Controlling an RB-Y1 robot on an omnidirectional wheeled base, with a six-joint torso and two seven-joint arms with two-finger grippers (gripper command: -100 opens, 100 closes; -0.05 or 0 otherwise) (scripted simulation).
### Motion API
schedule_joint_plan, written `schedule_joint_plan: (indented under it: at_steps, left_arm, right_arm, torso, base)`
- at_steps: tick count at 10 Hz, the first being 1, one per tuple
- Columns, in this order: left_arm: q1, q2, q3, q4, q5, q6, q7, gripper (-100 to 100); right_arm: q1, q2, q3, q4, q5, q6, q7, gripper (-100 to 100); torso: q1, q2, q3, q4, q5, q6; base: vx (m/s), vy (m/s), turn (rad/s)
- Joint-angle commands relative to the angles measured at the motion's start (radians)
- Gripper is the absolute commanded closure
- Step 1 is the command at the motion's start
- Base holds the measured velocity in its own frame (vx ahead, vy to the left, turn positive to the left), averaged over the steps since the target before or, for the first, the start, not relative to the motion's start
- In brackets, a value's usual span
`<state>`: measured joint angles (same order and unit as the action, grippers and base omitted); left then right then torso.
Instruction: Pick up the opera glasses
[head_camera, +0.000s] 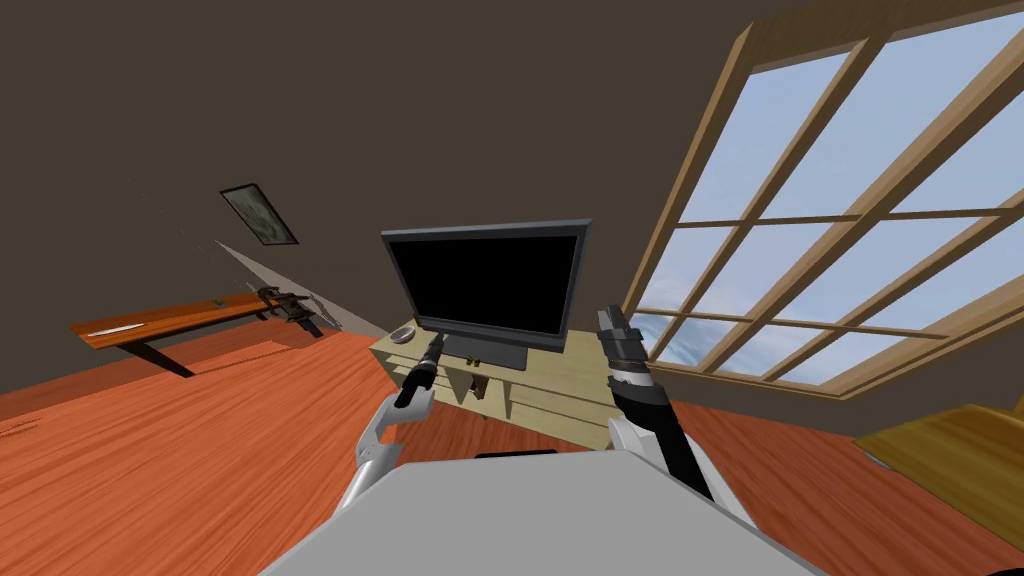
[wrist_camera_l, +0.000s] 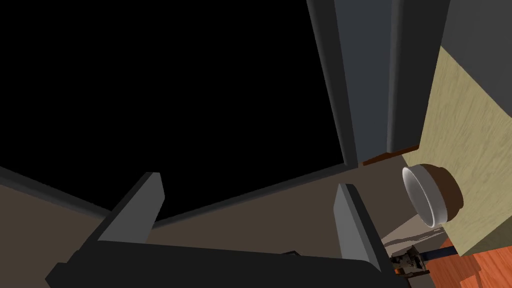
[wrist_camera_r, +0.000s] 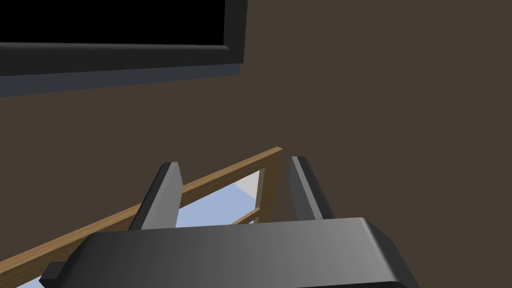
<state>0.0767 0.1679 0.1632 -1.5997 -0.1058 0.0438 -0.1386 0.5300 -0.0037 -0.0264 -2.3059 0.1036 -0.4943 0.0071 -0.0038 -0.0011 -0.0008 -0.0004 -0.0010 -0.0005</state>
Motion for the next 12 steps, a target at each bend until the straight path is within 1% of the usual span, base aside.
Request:
schedule_joint_plan:
  at_steps: [1,2,3,4,5,6,7,8,9,10,11,12]
  left_arm:
    - [-0.025,0.005,0.011,0.048,0.004,0.05,0.0,-100]
    - [-0.025,0.005,0.011,0.048,0.004,0.058,0.0,-100]
    - [-0.05,0.005,0.021,0.092,0.006,0.094,-0.001,-100]
    - [-0.05,0.005,0.021,0.095,0.006,0.096,-0.001,-100]
    - [-0.074,0.005,0.031,0.137,0.007,0.134,-0.002,-100]
    - [-0.074,0.005,0.031,0.143,0.007,0.134,-0.002,-100]
    - [-0.098,0.007,0.041,0.189,0.009,0.172,-0.003,-100]
    - [-0.122,0.008,0.051,0.217,0.01,0.199,-0.004,-100]
    - [-0.122,0.008,0.051,0.239,0.01,0.209,-0.004,-100]
    - [-0.145,0.011,0.06,0.287,0.012,0.241,-0.005,-100]
    - [-0.145,0.011,0.06,0.287,0.012,0.246,-0.005,-100]
    - [-0.168,0.015,0.07,0.334,0.013,0.281,-0.006,-100]
  right_arm:
    - [0.0,0.0,0.0,0.0,0.0,0.0,0.0,0]
    - [0.0,0.0,0.0,0.0,0.0,0.0,0.0,0]
    - [0.0,0.0,0.0,0.0,0.0,0.0,0.0,0]
    - [0.0,0.0,0.0,0.0,0.0,0.0,0.0,0]
    - [0.0,0.0,0.0,0.0,0.0,0.0,0.0,0]
    - [0.0,0.0,0.0,0.0,0.0,0.0,0.0,0]
    - [0.0,0.0,0.0,0.0,0.0,0.0,0.0,0]
    - [0.0,0.0,0.0,0.0,0.0,0.0,0.0,0]
    - [0.0,0.0,0.0,0.0,0.0,0.0,0.0,0]
    - [0.0,0.0,0.0,0.0,0.0,0.0,0.0,0]
    - [0.0,0.0,0.0,0.0,0.0,0.0,0.0,0]
    - [0.0,0.0,0.0,0.0,0.0,0.0,0.0,0]
  torso:
    - [0.0,0.0,0.0,0.0,0.0,0.0]
    - [0.0,0.0,0.0,0.0,0.0,0.0]
    - [0.001,0.0,0.0,0.0,0.0,0.0]
    - [0.0,0.0,0.0,0.0,0.0,0.0]
    - [0.001,0.0,0.0,0.0,0.0,0.0]
    - [0.001,0.0,0.0,0.0,0.0,0.0]
    - [0.001,0.0,0.0,0.0,0.0,0.0]
    - [0.0,0.0,0.0,0.0,0.0,0.0]
    - [0.0,-0.001,0.0,0.0,0.0,0.0]
    - [0.001,0.0,0.0,0.0,0.0,0.0]
    - [0.0,0.0,0.0,0.0,0.0,0.0]
    - [0.001,0.0,0.0,0.0,0.0,0.0]
  base:
    - [0.022,-0.052,-0.069]
    - [0.023,-0.039,-0.029]
    - [0.031,-0.051,-0.077]
    - [0.031,-0.039,-0.029]
    - [0.027,-0.044,-0.057]
    - [0.02,-0.038,-0.032]
    - [0.032,-0.049,-0.078]
    - [0.04,-0.062,-0.105]
    - [0.027,-0.047,-0.02]
    - [0.025,-0.055,-0.049]
    - [0.022,-0.039,-0.034]
    - [0.027,-0.034,-0.058]
